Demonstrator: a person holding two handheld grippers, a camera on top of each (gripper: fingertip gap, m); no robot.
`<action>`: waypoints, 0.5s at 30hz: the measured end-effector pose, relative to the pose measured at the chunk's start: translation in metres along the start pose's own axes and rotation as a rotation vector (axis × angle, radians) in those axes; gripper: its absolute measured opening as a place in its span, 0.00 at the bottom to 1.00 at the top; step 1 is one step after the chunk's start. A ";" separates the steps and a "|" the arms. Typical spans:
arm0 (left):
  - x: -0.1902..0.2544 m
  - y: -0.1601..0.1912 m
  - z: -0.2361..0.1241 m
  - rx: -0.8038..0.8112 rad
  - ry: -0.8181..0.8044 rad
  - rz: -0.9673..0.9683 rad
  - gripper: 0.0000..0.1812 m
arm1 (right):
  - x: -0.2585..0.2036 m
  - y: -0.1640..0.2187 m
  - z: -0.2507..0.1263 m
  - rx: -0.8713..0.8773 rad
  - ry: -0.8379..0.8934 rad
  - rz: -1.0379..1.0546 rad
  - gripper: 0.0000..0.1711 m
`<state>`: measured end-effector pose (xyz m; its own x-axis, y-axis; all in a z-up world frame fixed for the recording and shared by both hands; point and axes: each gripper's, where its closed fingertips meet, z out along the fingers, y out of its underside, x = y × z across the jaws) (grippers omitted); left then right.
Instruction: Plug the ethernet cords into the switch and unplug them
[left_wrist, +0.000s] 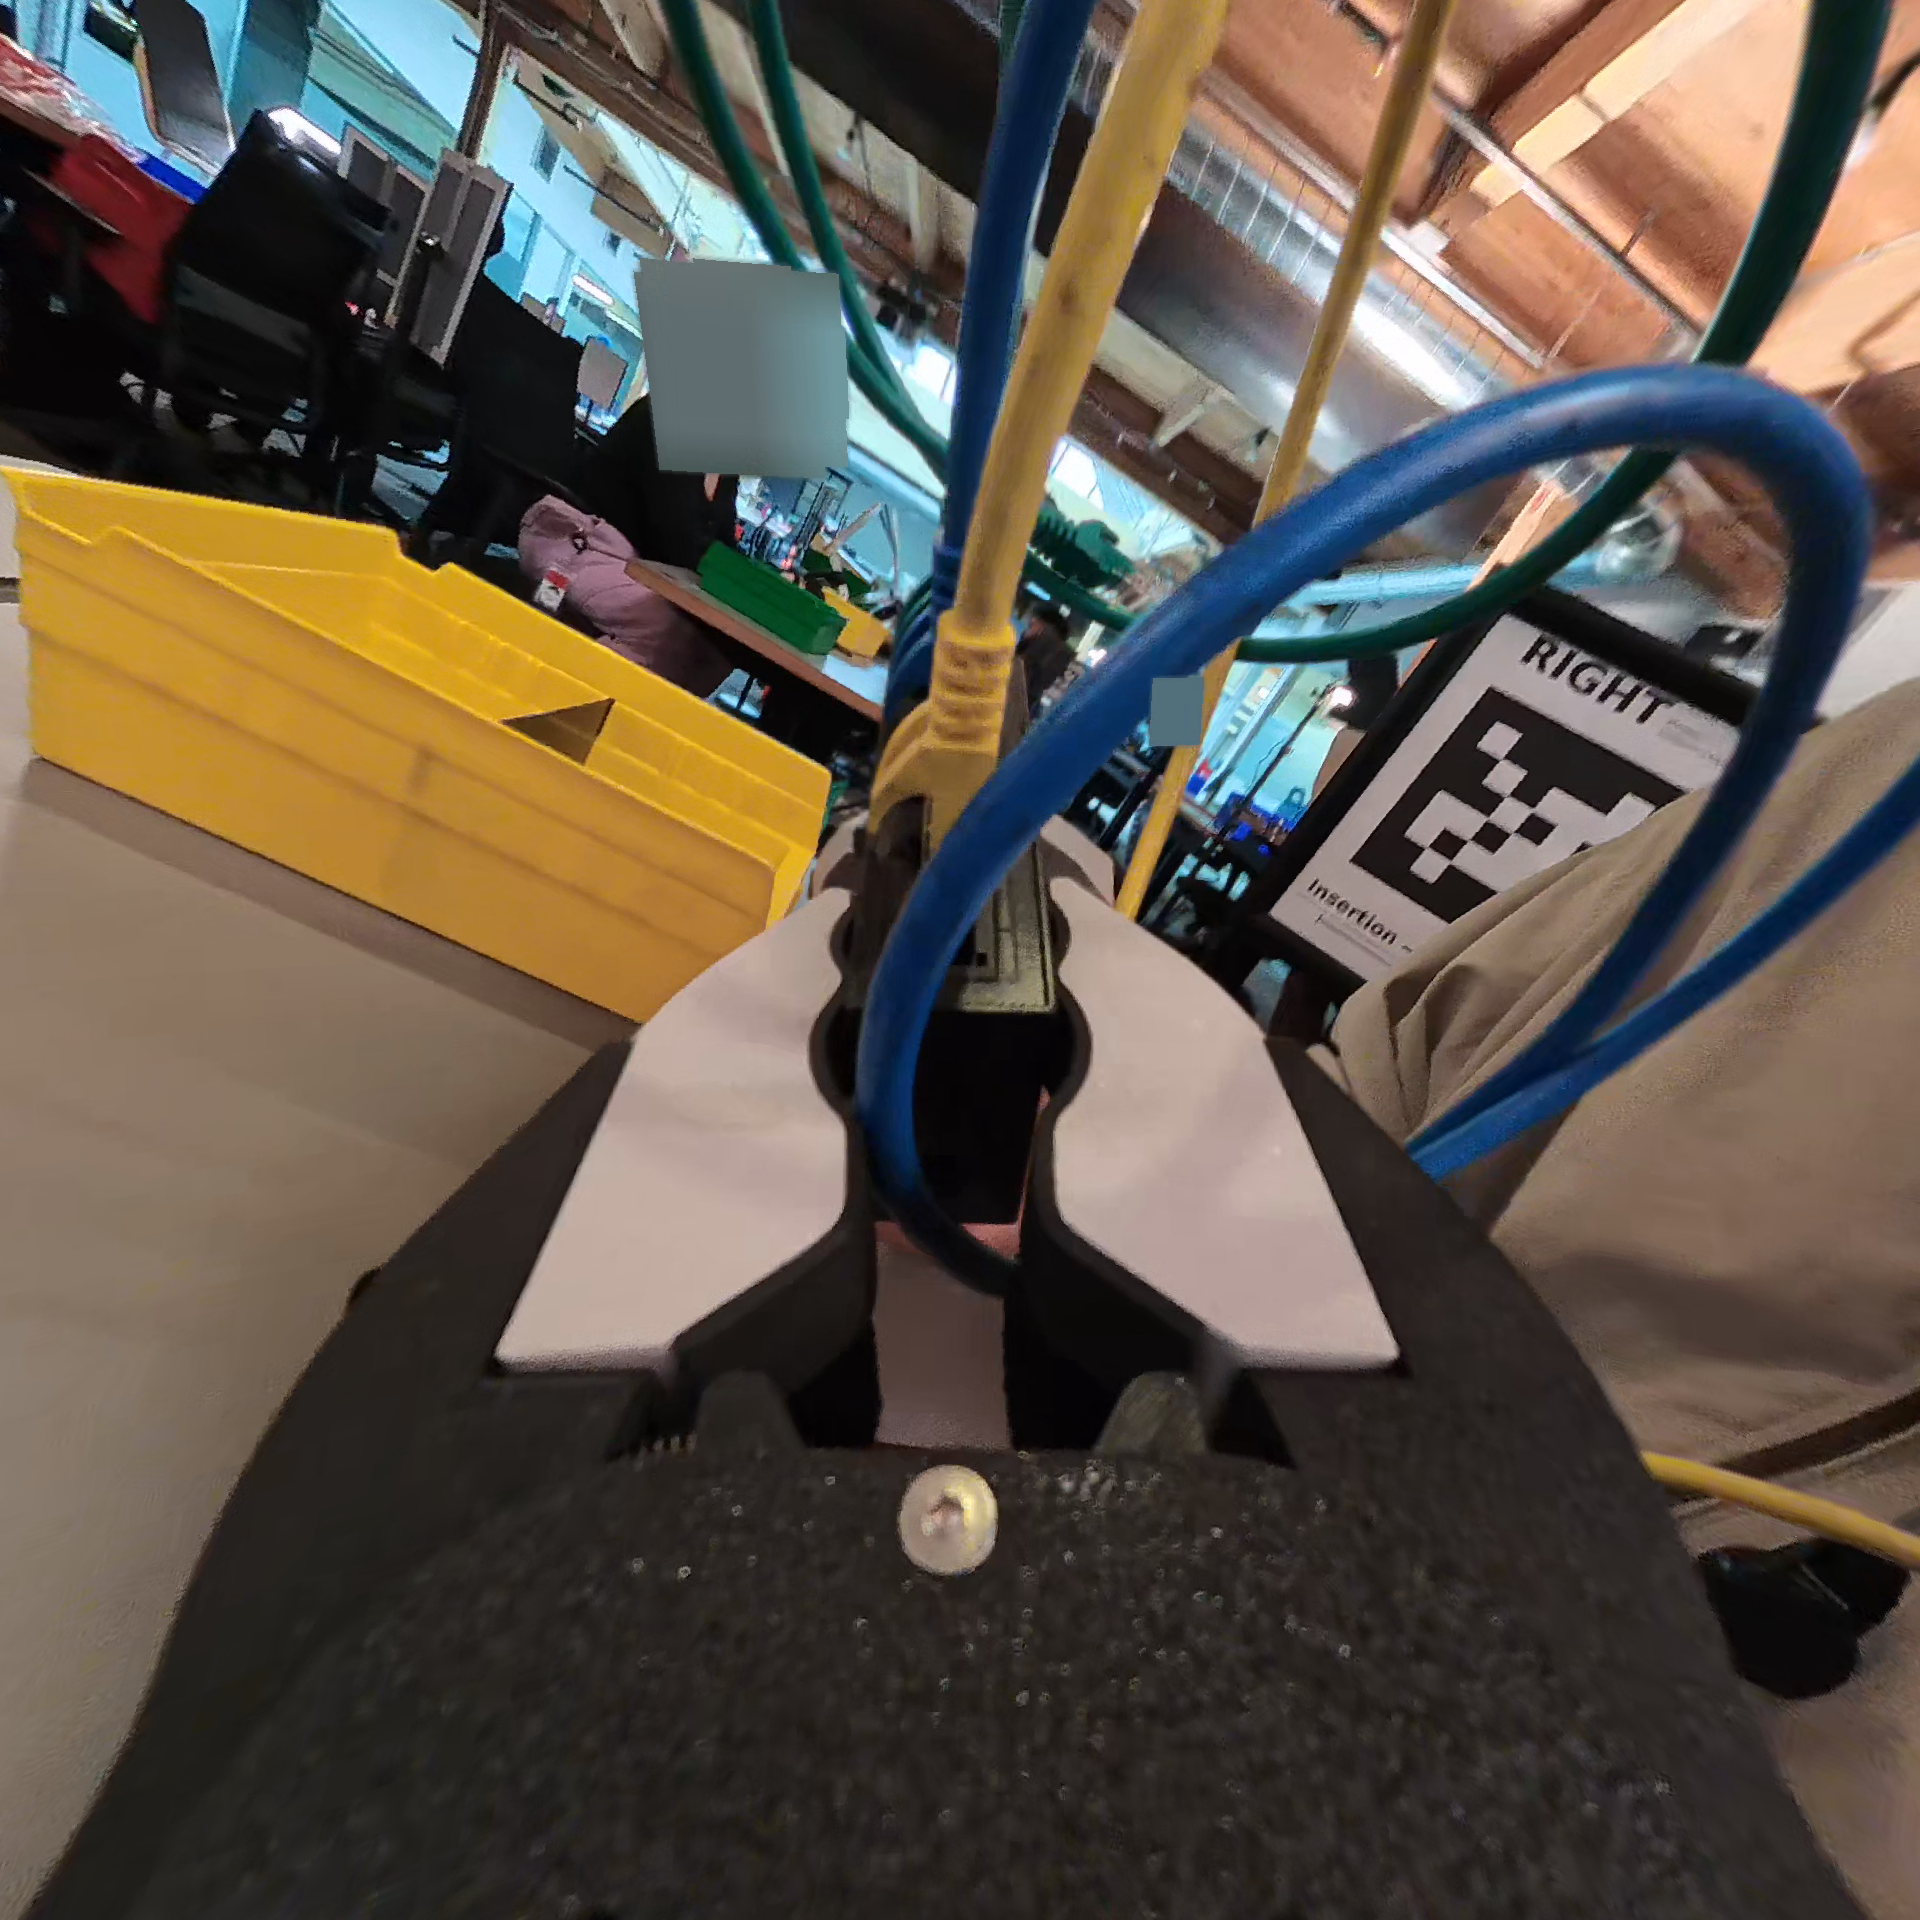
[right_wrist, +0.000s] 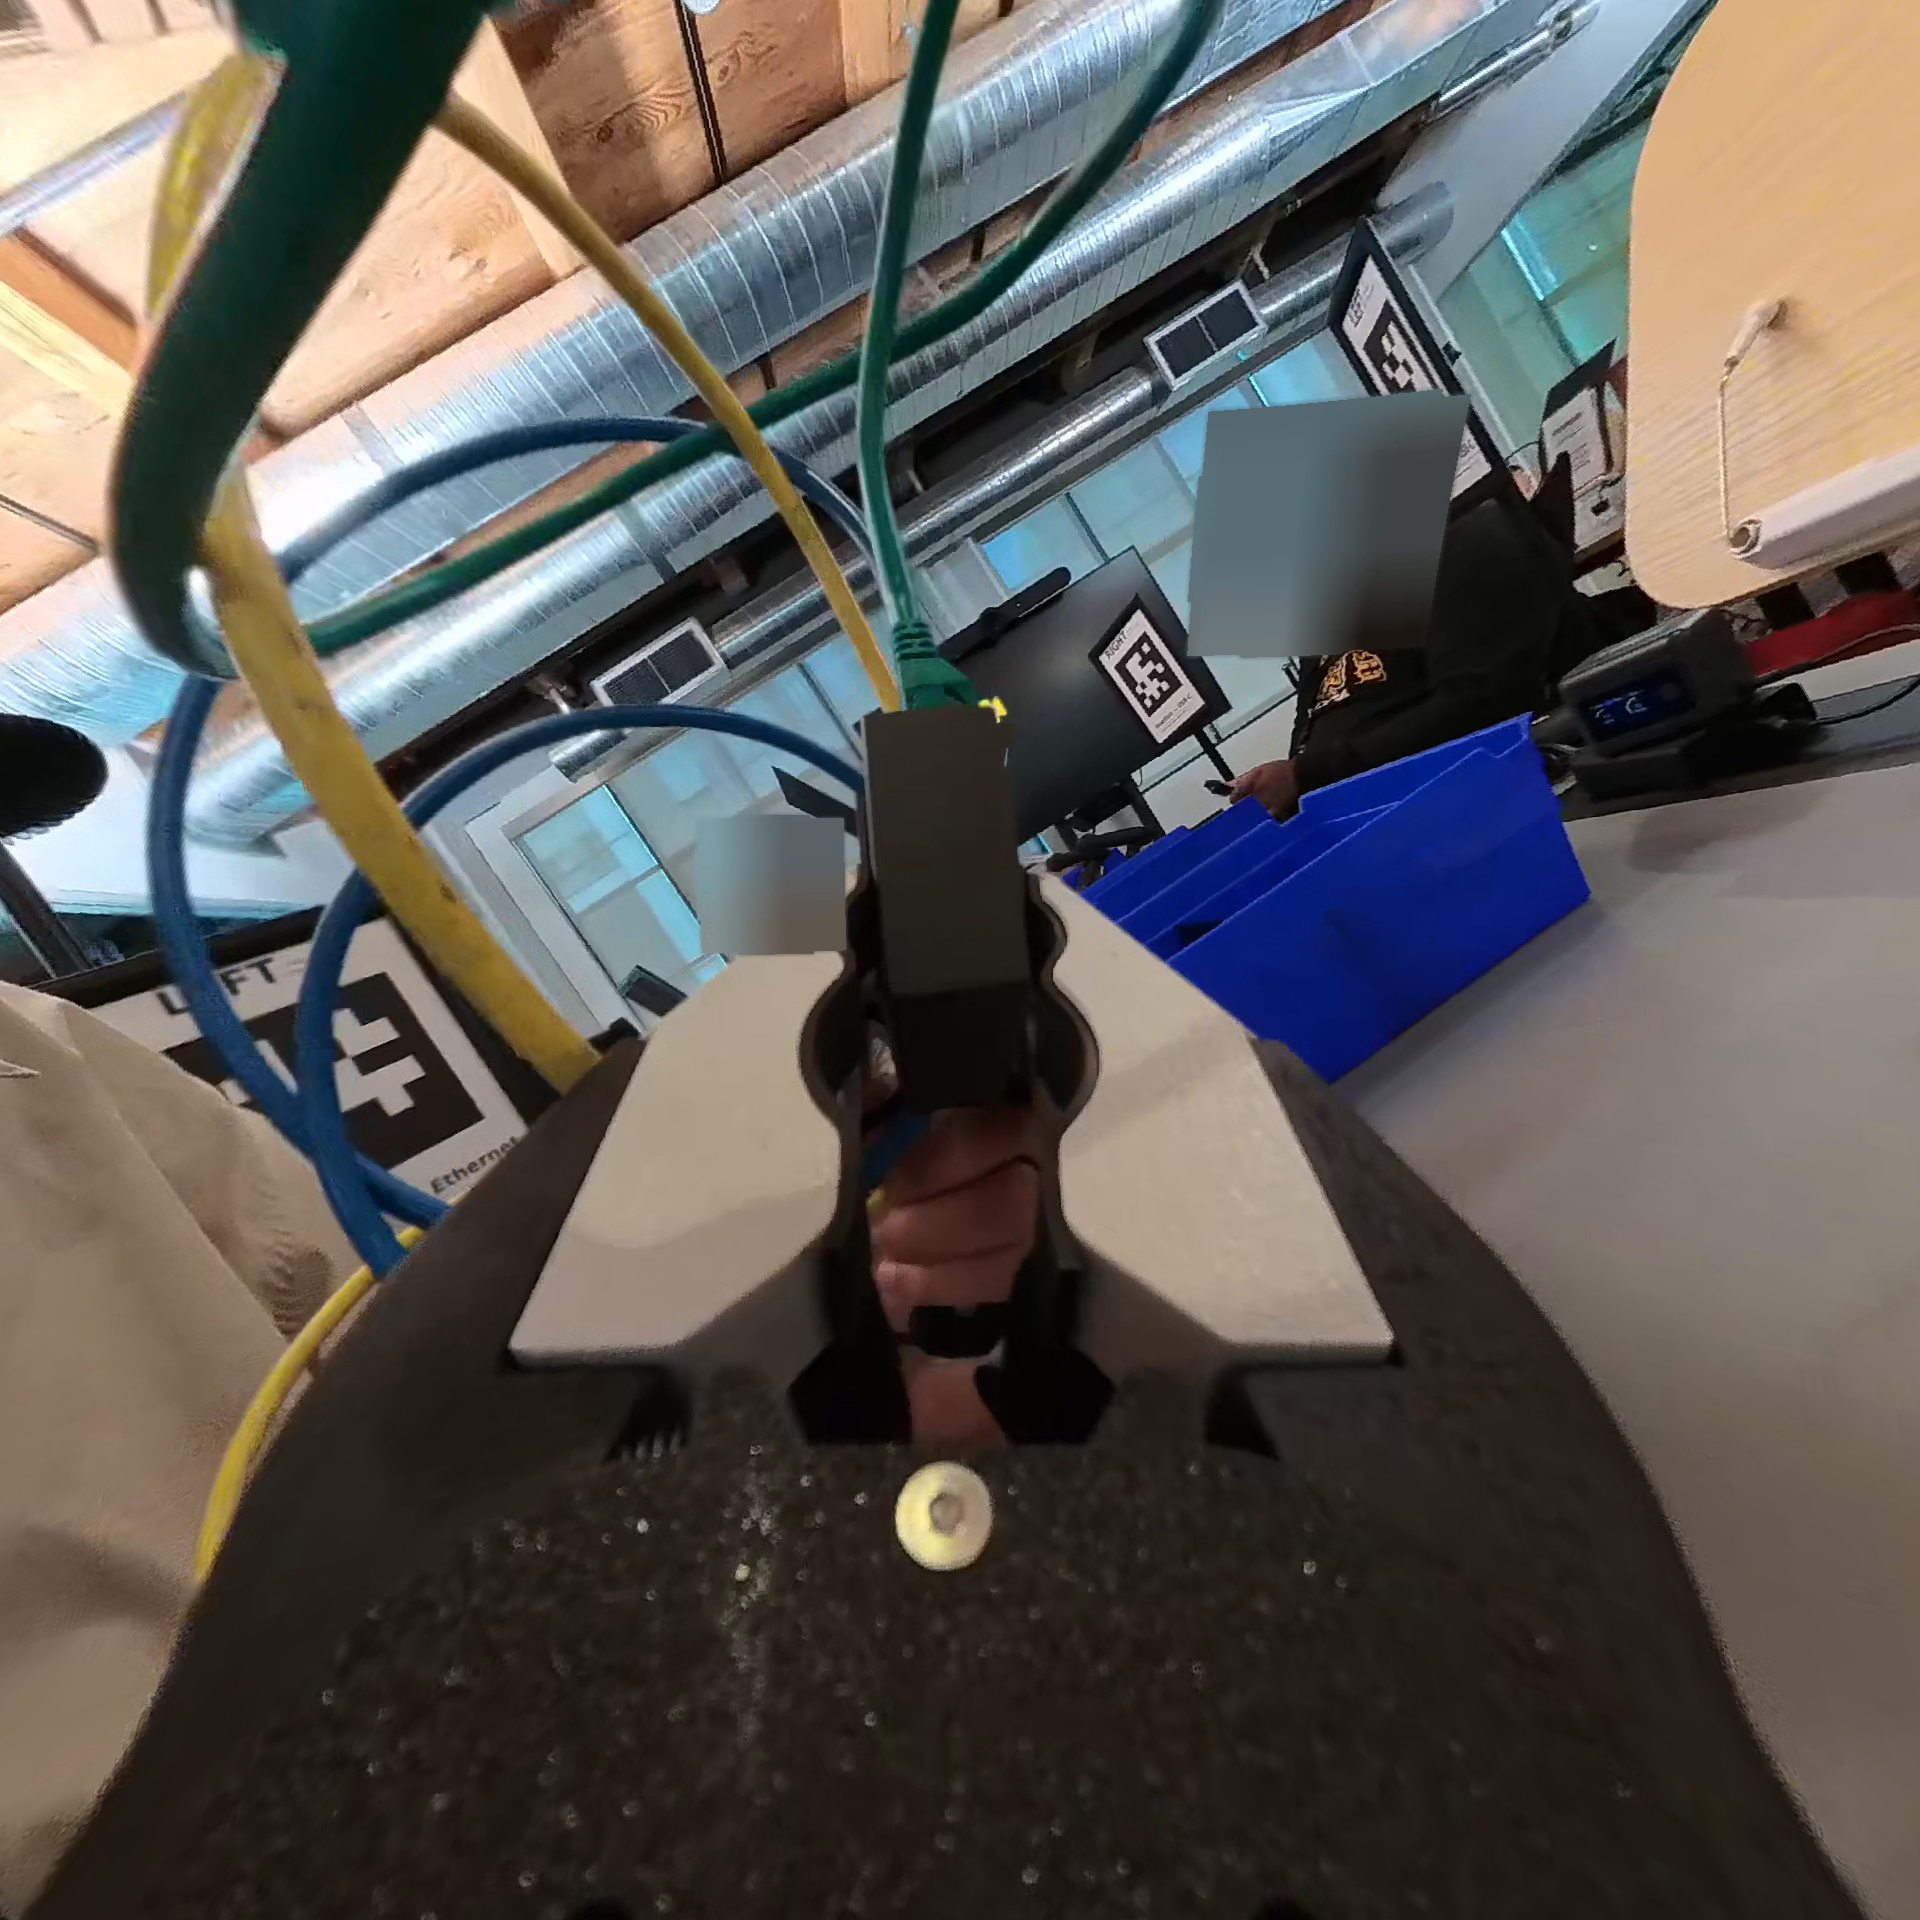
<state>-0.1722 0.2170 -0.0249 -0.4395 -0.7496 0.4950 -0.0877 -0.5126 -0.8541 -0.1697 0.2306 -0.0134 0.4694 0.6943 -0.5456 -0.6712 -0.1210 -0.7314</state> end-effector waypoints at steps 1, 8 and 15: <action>-0.001 0.001 -0.001 -0.015 -0.018 0.014 0.16 | 0.002 0.001 -0.001 -0.008 0.011 -0.018 0.16; -0.002 0.008 -0.008 -0.124 -0.069 0.049 0.16 | 0.004 0.012 -0.006 -0.120 0.017 -0.095 0.17; 0.016 0.001 -0.016 -0.200 -0.021 0.060 0.23 | -0.007 0.008 -0.008 -0.069 -0.035 -0.070 0.15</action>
<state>-0.1936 0.2116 -0.0206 -0.4308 -0.7860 0.4434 -0.2385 -0.3746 -0.8960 -0.1731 0.2191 -0.0187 0.4925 0.7270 -0.4784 -0.5960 -0.1188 -0.7941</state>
